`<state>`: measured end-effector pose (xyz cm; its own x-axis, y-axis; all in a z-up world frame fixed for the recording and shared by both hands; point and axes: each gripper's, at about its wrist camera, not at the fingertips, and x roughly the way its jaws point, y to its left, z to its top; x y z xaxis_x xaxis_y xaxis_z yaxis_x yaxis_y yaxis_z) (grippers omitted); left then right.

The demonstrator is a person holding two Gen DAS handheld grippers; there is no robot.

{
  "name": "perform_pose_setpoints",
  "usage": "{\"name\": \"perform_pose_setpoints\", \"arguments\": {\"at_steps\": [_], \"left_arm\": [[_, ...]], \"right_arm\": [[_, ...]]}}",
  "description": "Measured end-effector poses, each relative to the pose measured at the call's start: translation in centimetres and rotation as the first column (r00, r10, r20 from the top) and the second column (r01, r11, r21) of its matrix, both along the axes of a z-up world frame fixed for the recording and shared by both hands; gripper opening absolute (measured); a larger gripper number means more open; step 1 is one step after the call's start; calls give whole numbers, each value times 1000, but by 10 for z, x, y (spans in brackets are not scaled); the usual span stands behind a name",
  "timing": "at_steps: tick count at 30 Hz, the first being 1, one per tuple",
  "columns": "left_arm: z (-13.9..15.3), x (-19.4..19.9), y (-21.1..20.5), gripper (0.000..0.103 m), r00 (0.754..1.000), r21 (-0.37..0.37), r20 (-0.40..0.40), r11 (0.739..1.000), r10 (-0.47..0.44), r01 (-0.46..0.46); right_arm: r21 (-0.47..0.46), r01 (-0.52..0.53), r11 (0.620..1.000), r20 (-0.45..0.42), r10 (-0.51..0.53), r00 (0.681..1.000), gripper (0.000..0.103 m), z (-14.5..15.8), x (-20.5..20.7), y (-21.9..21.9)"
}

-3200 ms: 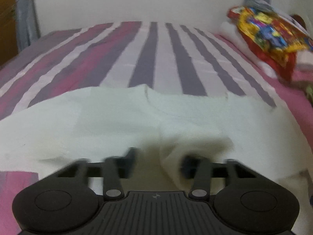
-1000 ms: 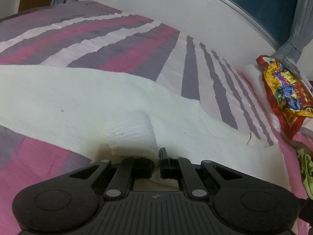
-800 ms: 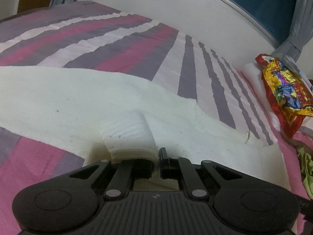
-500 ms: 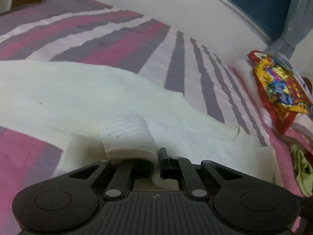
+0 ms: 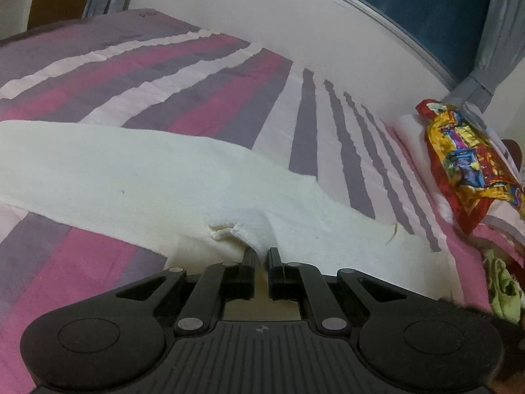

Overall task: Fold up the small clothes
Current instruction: 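Lift and fold the sleeve over the sweater body with the left tool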

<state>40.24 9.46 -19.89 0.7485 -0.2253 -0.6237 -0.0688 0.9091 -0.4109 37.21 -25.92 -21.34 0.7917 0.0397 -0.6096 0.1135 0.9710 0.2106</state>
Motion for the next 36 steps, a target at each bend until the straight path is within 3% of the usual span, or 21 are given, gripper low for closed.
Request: {"name": "perform_pose_setpoints", "arguments": {"at_steps": [3, 7, 10, 14, 16, 21, 25, 28, 32, 36], "left_arm": [[6, 4, -5, 5, 1000, -24, 21, 1000, -3, 3], [13, 4, -13, 5, 998, 1, 65, 1000, -6, 6], [2, 5, 8, 5, 997, 7, 7, 997, 80, -80], [-10, 6, 39, 5, 983, 47, -83, 986, 165, -162], [-4, -4, 51, 5, 977, 43, -78, 980, 200, -197], [15, -12, 30, 5, 996, 8, -3, 996, 87, -87], [3, 15, -6, 5, 997, -13, -65, 999, -31, 31], [-24, 31, -1, 5, 982, -41, -187, 999, 25, -33], [-11, 17, 12, 5, 984, -94, -175, 995, 29, -46], [2, -7, 29, 5, 984, -61, -169, 997, 46, -57]], "right_arm": [[-34, 12, 999, -68, -14, 998, 23, -18, 3, 6], [-7, 24, 1000, -67, -25, 997, 29, -9, -3, 6], [-35, -8, 999, -74, 5, 997, 44, -9, -3, 14], [-48, -23, 999, -70, 20, 997, 49, -15, -5, 19], [-39, -21, 999, -70, 18, 997, 49, -14, -5, 19], [-1, -25, 1000, -27, 25, 999, 50, -5, -11, 23], [-10, -51, 999, -55, 50, 997, 51, -10, -8, 38], [-51, -53, 997, -87, 48, 995, 51, -14, -7, 44], [30, -62, 998, -63, 64, 996, 56, -2, -17, 41], [50, -79, 996, -21, 80, 997, 61, 12, -36, 51]]}}
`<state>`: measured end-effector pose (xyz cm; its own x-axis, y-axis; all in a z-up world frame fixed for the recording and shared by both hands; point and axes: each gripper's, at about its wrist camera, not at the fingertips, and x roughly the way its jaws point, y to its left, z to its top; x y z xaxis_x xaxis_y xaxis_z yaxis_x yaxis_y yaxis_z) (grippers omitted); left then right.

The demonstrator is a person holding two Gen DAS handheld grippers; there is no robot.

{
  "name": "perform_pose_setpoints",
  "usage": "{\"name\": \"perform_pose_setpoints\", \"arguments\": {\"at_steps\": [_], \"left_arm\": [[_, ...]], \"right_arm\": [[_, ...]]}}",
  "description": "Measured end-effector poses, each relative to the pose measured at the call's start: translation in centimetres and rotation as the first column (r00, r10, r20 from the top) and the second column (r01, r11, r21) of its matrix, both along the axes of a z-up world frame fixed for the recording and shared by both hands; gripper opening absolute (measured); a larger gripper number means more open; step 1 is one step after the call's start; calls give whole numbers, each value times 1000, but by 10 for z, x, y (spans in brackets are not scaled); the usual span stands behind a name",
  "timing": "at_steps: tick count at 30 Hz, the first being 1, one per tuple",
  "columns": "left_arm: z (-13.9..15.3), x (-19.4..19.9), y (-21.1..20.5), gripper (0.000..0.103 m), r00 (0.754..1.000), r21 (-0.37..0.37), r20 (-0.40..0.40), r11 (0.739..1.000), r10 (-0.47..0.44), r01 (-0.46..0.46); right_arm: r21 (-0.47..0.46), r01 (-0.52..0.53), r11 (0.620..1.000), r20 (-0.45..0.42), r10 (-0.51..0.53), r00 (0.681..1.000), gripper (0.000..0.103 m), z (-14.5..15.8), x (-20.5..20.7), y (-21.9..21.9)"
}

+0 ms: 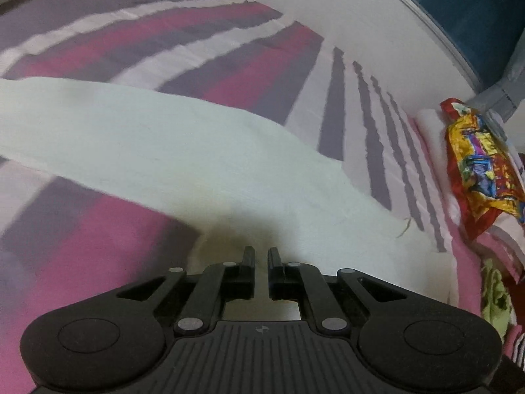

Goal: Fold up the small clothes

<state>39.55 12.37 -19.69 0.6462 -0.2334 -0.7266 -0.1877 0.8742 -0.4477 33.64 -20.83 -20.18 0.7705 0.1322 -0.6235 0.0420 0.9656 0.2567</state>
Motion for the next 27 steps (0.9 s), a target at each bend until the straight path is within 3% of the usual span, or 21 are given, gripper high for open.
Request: {"name": "perform_pose_setpoints", "arguments": {"at_steps": [7, 10, 14, 15, 16, 17, 18, 19, 21, 27], "left_arm": [[8, -34, 47, 5, 997, 115, -39, 992, 64, -59], [8, -50, 81, 5, 989, 79, -60, 989, 133, -128], [3, -67, 132, 6, 964, 1, -69, 966, 256, -257], [1, -70, 143, 17, 957, -15, -70, 959, 282, -284], [-1, -73, 155, 62, 948, -25, -76, 949, 310, -313], [-2, -74, 167, 92, 934, -26, -80, 936, 349, -352], [-1, -79, 176, 102, 912, -16, -55, 913, 406, -407], [-1, -84, 184, 103, 895, -18, -11, 895, 446, -446], [-3, -82, 203, 103, 890, -46, 32, 890, 455, -454], [-32, -66, 257, 100, 864, -133, -5, 856, 504, -500]], "right_arm": [[-4, -99, 995, -3, 99, 995, 66, 11, -33, 49], [-16, -138, 990, -1, 138, 990, 73, 14, -42, 71], [-3, -184, 983, -10, 184, 983, 74, 16, -48, 97], [-4, -193, 981, -12, 193, 981, 74, 16, -49, 103], [-7, -207, 978, -16, 206, 978, 74, 16, -50, 110], [-8, -218, 976, -18, 218, 976, 74, 15, -49, 115], [-12, -229, 973, -20, 229, 973, 74, 15, -50, 121], [-17, -237, 971, -23, 237, 971, 75, 15, -50, 126], [-16, -248, 969, -27, 247, 969, 75, 15, -51, 134], [-14, -262, 965, -42, 261, 964, 76, 10, -47, 150]]}}
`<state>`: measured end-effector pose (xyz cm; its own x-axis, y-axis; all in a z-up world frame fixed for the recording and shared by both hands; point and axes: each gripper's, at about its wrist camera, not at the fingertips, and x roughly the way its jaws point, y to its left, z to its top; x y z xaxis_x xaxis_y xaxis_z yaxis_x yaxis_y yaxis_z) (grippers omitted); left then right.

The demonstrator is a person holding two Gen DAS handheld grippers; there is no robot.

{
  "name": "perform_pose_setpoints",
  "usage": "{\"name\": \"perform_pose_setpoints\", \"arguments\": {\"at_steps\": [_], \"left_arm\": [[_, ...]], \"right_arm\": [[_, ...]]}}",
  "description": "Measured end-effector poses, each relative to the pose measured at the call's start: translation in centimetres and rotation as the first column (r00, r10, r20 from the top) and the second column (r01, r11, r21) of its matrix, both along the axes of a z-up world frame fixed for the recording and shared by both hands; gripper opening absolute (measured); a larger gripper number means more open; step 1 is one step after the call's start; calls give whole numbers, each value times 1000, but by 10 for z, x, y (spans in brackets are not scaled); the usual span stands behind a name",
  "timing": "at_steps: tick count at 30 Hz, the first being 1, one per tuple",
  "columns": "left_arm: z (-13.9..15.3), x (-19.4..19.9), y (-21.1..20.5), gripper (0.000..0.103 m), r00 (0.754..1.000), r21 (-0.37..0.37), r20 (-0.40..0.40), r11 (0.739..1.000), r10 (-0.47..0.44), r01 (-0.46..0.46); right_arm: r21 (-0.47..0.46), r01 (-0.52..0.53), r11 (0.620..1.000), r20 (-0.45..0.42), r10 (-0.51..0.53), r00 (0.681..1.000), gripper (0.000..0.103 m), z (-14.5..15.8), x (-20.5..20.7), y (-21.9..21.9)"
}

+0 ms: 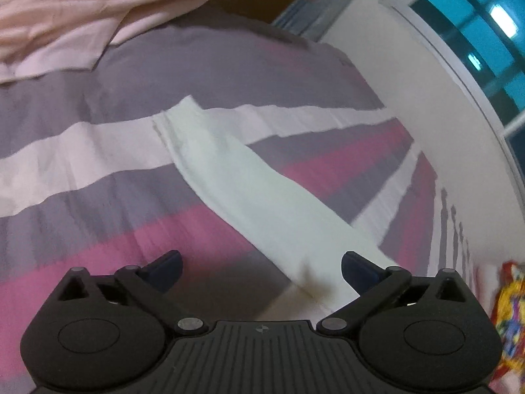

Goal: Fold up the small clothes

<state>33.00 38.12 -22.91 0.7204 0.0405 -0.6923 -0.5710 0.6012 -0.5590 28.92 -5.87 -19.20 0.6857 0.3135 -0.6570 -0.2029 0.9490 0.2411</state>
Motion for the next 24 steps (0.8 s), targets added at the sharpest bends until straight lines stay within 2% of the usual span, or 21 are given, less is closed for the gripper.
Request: {"name": "perform_pose_setpoints", "arguments": {"at_steps": [1, 4, 9, 11, 13, 18, 19, 21, 22, 24], "left_arm": [[-7, 1, 9, 89, 1000, -28, 8, 1000, 13, -13], [-28, 5, 28, 76, 999, -109, 7, 993, 54, -52], [-45, 19, 39, 73, 993, -157, 34, 982, 111, -105], [-49, 26, 45, 60, 989, -170, 43, 977, 140, -131], [-57, 33, 52, 38, 985, -203, 46, 967, 166, -154], [-80, 41, 61, 27, 956, -339, 99, 913, 276, -228], [-83, 43, 62, 19, 951, -361, 102, 901, 293, -239], [-89, 46, 61, 11, 941, -399, 100, 879, 323, -260], [-90, 46, 59, 10, 937, -405, 99, 874, 334, -269], [-84, 49, 54, 10, 938, -387, 100, 882, 331, -270]], "right_arm": [[-2, -1, 1000, -1, 1, 1000, 76, -1, 1, 2], [1, 2, 1000, -7, -2, 1000, 77, -4, 4, 6], [-1, 3, 1000, -22, -3, 1000, 77, -10, 10, 11], [-2, 7, 1000, -24, -7, 1000, 77, -12, 13, 11], [-1, 10, 1000, -25, -10, 1000, 77, -13, 16, 12], [5, 13, 1000, -34, -13, 999, 78, -17, 20, 11], [5, 14, 1000, -37, -14, 999, 78, -18, 21, 10], [3, 18, 1000, -41, -18, 999, 78, -19, 21, 9], [5, 20, 1000, -43, -20, 999, 78, -19, 22, 7], [13, 29, 999, -46, -28, 999, 78, -18, 22, 4]]}}
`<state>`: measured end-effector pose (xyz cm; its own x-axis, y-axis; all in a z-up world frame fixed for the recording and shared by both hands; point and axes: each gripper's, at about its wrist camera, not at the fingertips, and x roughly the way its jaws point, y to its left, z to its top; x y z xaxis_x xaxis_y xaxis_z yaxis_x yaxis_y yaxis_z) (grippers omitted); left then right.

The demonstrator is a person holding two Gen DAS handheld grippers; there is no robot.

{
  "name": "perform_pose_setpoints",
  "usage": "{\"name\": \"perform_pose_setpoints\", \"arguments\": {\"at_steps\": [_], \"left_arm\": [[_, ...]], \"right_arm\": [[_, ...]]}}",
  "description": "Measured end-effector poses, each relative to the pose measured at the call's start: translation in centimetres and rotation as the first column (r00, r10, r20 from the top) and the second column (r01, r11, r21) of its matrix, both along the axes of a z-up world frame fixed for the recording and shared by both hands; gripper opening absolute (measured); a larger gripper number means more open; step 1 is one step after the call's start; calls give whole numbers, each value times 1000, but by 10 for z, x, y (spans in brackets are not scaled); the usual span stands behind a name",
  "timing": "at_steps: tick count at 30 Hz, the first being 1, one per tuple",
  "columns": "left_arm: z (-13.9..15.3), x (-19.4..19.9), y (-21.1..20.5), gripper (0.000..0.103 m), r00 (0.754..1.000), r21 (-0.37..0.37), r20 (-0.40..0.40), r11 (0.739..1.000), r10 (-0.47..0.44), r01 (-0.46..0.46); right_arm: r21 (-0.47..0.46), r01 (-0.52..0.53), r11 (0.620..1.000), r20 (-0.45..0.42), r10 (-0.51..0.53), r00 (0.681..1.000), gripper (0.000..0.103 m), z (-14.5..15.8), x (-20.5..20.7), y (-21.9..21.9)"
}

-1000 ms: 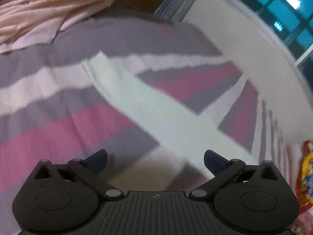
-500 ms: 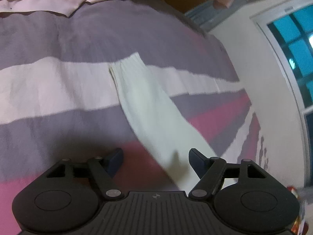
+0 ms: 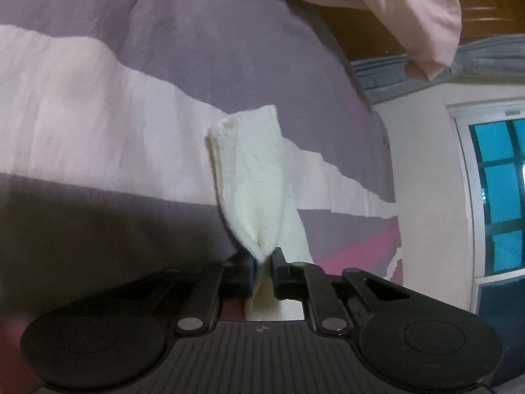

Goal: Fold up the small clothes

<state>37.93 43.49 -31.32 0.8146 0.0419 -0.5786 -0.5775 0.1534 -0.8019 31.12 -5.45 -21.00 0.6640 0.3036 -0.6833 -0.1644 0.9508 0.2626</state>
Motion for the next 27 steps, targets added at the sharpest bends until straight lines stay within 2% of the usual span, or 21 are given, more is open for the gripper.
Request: {"name": "perform_pose_setpoints", "arguments": {"at_steps": [2, 4, 5, 7, 10, 13, 15, 17, 19, 21, 23, 24, 25, 26, 27], "left_arm": [[15, 5, -8, 10, 999, 66, 7, 997, -33, 32], [36, 12, -20, 10, 995, 157, 35, 984, -94, 87], [49, 20, -30, 10, 988, 211, 47, 968, -145, 132], [70, 33, -53, 10, 969, 273, 75, 940, -234, 206], [103, 55, -108, 10, 908, 384, 100, 858, -406, 341], [123, 73, -181, 10, 818, 445, 94, 759, -567, 476], [126, 79, -239, 10, 737, 468, 69, 675, -672, 571], [125, 80, -299, 10, 653, 502, 15, 571, -757, 650], [115, 82, -348, 10, 567, 494, -31, 480, -823, 725], [108, 76, -395, 11, 497, 483, -128, 384, -858, 787], [102, 65, -420, 12, 429, 440, -186, 316, -884, 841], [103, 60, -426, 30, 416, 438, -201, 299, -887, 848], [105, 53, -430, 67, 413, 450, -207, 288, -887, 845], [111, 46, -432, 86, 422, 473, -208, 287, -882, 833], [121, 36, -433, 101, 452, 520, -199, 297, -870, 801]], "right_arm": [[11, 5, 1000, 1, -5, 1000, 78, 1, 0, -2], [23, 7, 1000, 5, -7, 1000, 79, 2, -1, -5], [31, 9, 999, 9, -9, 1000, 79, 2, -2, -7], [44, 15, 999, 11, -16, 1000, 79, 2, -2, -11], [73, 30, 997, 13, -31, 999, 79, 3, -3, -21], [96, 51, 994, 16, -53, 998, 79, 4, -5, -36], [103, 75, 992, 23, -78, 997, 79, 5, -7, -49], [110, 101, 989, 27, -104, 994, 79, 5, -8, -64], [111, 134, 985, 30, -138, 990, 79, 5, -10, -81], [104, 170, 980, 30, -174, 984, 79, 3, -11, -100], [109, 199, 974, 20, -202, 979, 80, 0, -11, -117], [110, 212, 971, 15, -215, 976, 80, -1, -11, -124], [113, 222, 968, 11, -225, 974, 81, -2, -12, -131], [116, 227, 967, 11, -229, 973, 81, -3, -12, -136], [117, 231, 966, 12, -234, 972, 81, -4, -11, -140]]}}
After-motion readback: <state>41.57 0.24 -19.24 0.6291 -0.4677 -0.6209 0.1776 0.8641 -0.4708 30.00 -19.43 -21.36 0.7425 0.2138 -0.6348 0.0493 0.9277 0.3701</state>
